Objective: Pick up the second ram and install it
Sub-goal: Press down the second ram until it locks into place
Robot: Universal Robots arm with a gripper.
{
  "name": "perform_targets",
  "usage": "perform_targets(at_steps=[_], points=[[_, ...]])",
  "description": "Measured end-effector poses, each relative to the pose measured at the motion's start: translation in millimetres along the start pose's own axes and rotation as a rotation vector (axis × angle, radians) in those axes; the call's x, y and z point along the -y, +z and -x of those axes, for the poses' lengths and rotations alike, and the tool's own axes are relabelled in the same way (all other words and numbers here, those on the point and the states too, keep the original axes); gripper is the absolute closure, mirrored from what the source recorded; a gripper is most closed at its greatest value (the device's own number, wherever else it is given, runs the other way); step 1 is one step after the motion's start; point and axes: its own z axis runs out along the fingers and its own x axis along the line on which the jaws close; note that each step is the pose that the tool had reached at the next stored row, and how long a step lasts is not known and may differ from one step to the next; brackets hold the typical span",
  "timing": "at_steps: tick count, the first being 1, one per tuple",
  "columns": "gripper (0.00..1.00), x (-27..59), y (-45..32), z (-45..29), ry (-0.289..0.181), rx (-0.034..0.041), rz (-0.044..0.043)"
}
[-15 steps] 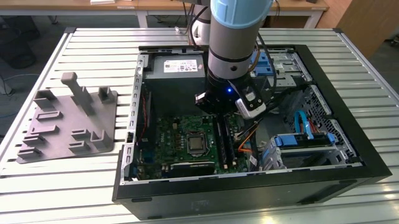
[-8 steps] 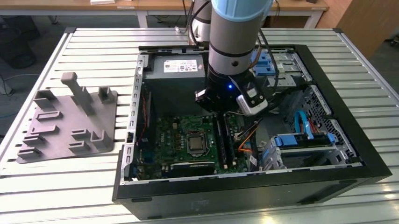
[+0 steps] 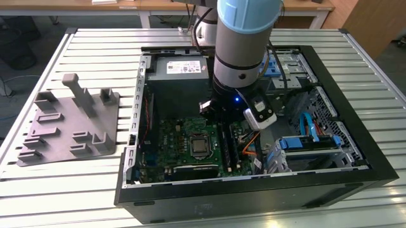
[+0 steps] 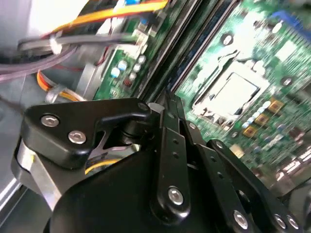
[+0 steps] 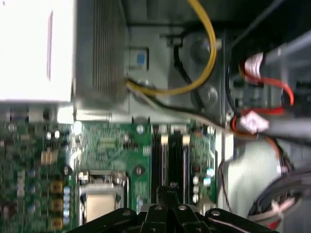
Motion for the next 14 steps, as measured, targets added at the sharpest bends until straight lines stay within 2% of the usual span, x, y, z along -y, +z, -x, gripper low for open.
perform_targets(at_steps=[9,14], points=[[0.90,38.8,0.7,-0.1,0.000,0.0000,-0.0005],[0.90,52.4,7.4,-0.3,0.000,-0.0009,-0.0014]])
